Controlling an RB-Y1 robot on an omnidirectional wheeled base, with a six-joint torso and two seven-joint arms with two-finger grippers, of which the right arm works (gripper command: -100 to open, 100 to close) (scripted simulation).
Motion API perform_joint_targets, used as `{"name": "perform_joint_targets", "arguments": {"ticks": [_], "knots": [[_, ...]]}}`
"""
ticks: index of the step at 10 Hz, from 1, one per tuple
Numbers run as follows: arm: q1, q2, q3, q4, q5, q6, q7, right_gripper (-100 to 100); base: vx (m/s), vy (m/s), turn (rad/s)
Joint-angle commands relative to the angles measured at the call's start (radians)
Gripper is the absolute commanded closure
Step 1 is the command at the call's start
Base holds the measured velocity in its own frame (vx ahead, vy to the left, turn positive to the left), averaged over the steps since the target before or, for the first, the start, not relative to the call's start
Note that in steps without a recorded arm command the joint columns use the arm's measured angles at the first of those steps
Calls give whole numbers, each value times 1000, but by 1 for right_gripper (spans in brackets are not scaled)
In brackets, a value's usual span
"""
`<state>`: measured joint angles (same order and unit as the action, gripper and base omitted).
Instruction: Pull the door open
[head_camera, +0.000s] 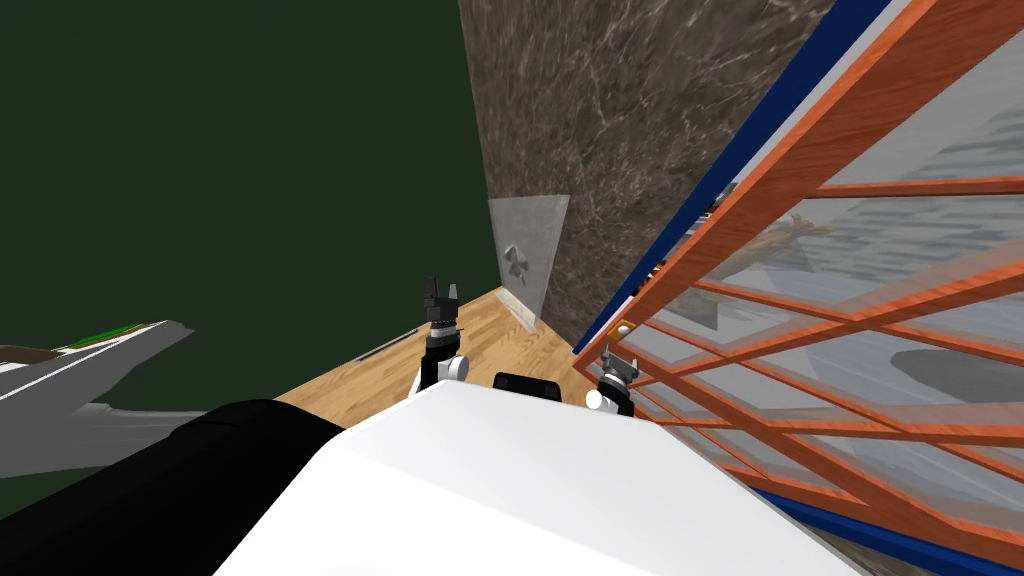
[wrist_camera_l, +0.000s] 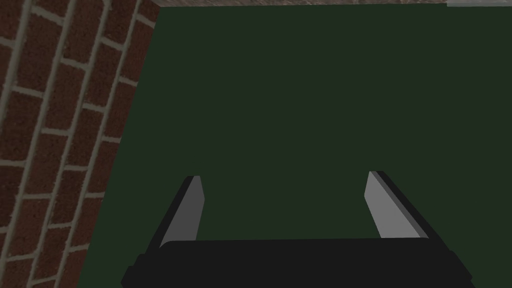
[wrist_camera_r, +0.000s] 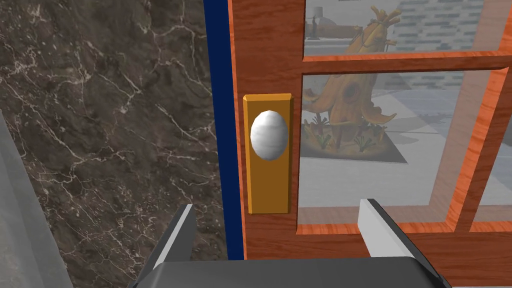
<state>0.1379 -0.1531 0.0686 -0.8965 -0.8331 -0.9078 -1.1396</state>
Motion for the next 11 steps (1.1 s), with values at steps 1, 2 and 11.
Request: {"name": "perform_joint_targets", "arguments": {"ticks": [1,2,11], "knots": [[0,0,0,0,0,0,0,-100,-20,1,4],[8,-23,3,12,-1,-6,-35,-100,98,8,12],[60,-164,15,86,-4,-39,-226,-100,144,3,13]]}}
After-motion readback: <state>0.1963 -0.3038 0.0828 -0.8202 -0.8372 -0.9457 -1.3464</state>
